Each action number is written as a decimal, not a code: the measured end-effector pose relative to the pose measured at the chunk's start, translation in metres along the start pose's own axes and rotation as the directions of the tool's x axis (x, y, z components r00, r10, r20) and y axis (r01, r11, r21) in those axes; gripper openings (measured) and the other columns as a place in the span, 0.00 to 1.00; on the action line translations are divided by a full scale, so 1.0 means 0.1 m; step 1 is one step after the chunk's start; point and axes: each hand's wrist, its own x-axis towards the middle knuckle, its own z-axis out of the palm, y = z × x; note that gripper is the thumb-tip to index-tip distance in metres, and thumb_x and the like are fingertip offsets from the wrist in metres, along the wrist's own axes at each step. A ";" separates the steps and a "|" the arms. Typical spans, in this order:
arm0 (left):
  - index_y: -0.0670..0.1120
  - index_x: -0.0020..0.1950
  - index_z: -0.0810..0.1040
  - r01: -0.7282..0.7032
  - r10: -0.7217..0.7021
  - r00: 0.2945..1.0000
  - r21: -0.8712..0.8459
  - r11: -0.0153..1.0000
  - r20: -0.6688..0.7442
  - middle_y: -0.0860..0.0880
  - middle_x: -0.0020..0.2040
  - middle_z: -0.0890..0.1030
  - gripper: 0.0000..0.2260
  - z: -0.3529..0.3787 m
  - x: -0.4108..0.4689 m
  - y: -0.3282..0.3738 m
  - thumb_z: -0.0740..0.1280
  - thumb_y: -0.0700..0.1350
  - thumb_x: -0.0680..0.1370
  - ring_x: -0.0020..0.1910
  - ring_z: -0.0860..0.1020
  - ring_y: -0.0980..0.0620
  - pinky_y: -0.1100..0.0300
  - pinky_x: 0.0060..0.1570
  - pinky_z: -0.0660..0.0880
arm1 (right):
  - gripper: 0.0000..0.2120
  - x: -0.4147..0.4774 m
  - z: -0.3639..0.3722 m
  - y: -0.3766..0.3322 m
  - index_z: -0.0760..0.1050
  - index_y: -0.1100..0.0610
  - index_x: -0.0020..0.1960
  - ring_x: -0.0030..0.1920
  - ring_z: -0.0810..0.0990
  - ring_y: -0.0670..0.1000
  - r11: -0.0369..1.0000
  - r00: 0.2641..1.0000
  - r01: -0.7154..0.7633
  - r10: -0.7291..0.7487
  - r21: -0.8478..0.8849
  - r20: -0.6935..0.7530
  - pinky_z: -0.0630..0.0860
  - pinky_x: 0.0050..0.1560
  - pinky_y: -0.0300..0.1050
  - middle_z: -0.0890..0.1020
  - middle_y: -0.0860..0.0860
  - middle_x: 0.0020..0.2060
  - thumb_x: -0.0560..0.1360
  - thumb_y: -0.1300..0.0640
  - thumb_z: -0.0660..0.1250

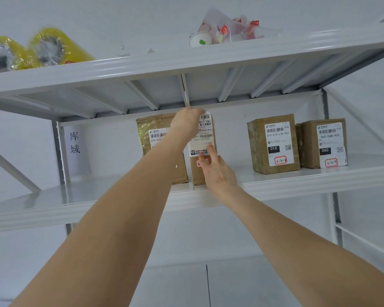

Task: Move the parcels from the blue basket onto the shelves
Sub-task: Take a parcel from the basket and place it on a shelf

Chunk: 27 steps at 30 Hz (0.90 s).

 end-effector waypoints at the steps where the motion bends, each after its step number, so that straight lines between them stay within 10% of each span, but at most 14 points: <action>1: 0.51 0.74 0.65 0.001 -0.001 1.000 -0.006 1.000 0.002 0.42 0.66 0.71 0.30 0.03 0.01 0.00 0.64 0.32 0.75 0.64 0.72 0.42 0.52 0.58 0.73 | 0.30 0.02 0.02 0.01 0.52 0.51 0.77 0.69 0.63 0.57 1.000 1.000 0.007 -0.007 -0.029 -0.004 0.73 0.58 0.50 0.48 0.52 0.77 0.80 0.62 0.61; 27: 0.50 0.78 0.53 0.050 -0.050 0.996 0.003 0.999 0.074 0.44 0.75 0.59 0.35 0.19 -0.02 -0.01 0.62 0.32 0.75 0.71 0.63 0.43 0.50 0.58 0.75 | 0.33 0.13 0.07 0.11 0.56 0.49 0.76 0.67 0.66 0.60 0.998 0.999 0.041 -0.040 -0.055 0.017 0.69 0.65 0.53 0.46 0.56 0.77 0.76 0.66 0.63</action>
